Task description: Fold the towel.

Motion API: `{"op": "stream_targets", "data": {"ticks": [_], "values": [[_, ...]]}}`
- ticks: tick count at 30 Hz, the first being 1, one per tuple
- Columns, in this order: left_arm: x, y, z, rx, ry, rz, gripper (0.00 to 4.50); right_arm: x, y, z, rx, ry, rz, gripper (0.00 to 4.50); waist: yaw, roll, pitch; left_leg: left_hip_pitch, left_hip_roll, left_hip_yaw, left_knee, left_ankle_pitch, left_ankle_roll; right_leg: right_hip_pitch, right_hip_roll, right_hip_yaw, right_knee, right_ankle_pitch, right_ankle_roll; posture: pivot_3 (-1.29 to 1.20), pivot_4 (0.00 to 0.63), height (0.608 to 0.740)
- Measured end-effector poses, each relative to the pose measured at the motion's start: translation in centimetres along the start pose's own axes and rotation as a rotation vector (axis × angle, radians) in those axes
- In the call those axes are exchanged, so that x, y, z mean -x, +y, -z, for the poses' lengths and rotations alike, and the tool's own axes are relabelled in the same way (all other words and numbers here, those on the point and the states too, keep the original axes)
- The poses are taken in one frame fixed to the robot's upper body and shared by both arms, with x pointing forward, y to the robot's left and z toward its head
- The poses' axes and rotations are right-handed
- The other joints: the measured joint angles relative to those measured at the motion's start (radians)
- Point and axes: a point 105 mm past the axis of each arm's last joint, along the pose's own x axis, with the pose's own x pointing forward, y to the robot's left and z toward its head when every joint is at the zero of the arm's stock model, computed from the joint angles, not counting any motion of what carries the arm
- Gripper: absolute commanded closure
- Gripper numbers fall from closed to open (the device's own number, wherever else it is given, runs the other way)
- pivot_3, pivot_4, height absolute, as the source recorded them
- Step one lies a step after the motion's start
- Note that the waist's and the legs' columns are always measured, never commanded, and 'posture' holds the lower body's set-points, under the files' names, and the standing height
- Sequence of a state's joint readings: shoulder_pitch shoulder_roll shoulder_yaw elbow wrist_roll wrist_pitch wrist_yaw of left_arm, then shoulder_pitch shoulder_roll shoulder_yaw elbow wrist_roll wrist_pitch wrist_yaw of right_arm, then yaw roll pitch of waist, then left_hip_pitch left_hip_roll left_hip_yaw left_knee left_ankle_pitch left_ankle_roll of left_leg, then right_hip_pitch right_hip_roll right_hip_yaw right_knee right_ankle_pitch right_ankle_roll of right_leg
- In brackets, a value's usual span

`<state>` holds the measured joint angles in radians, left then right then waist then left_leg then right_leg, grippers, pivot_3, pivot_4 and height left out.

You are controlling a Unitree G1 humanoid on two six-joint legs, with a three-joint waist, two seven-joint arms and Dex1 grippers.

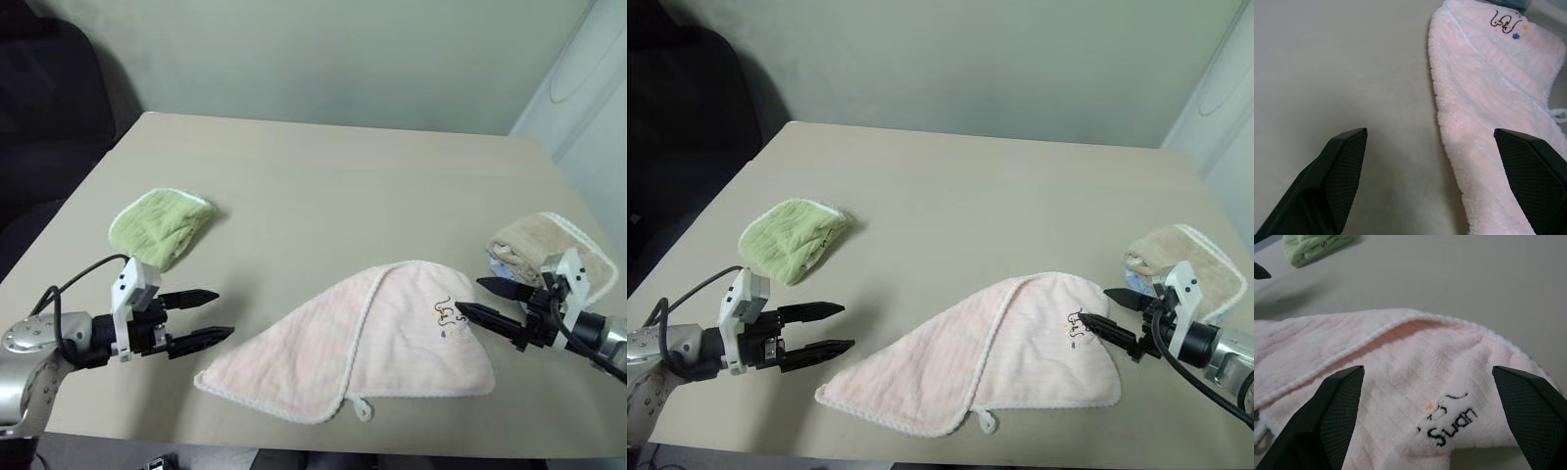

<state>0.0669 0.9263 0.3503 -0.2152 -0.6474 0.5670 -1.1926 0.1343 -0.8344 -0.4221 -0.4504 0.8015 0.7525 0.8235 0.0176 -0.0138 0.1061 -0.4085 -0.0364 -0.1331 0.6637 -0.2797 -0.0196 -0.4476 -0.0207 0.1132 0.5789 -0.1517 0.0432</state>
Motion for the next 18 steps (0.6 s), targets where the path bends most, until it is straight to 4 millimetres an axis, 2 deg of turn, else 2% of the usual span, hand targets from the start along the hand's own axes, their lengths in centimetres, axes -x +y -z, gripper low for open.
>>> {"op": "stream_targets", "data": {"ticks": [4,8,18], "values": [[-0.07,0.12,-0.35,-0.012,-0.007,-0.002,0.00,-0.08,0.03,0.01,-0.002,-0.012,0.000,0.07,0.000,0.000,0.000,-0.001,0.000,0.000,0.000,0.000,0.000,0.000,0.000,0.000,0.000,-0.001,0.001,0.00,0.150,0.740],[-0.12,0.18,-0.59,-0.017,-0.011,-0.002,0.00,-0.34,0.30,0.12,-0.011,-0.040,-0.001,0.07,-0.001,0.000,-0.001,-0.001,0.000,0.000,0.000,0.000,0.000,0.000,0.000,0.000,0.002,0.003,-0.006,0.00,0.150,0.740],[-0.47,0.39,-0.95,-0.029,-0.009,-0.015,0.00,-0.42,0.48,0.09,0.002,-0.050,0.007,0.07,-0.002,-0.001,-0.003,0.000,0.000,0.000,0.000,0.000,0.000,0.000,0.000,0.000,0.003,0.003,-0.006,0.00,0.150,0.740]]}}
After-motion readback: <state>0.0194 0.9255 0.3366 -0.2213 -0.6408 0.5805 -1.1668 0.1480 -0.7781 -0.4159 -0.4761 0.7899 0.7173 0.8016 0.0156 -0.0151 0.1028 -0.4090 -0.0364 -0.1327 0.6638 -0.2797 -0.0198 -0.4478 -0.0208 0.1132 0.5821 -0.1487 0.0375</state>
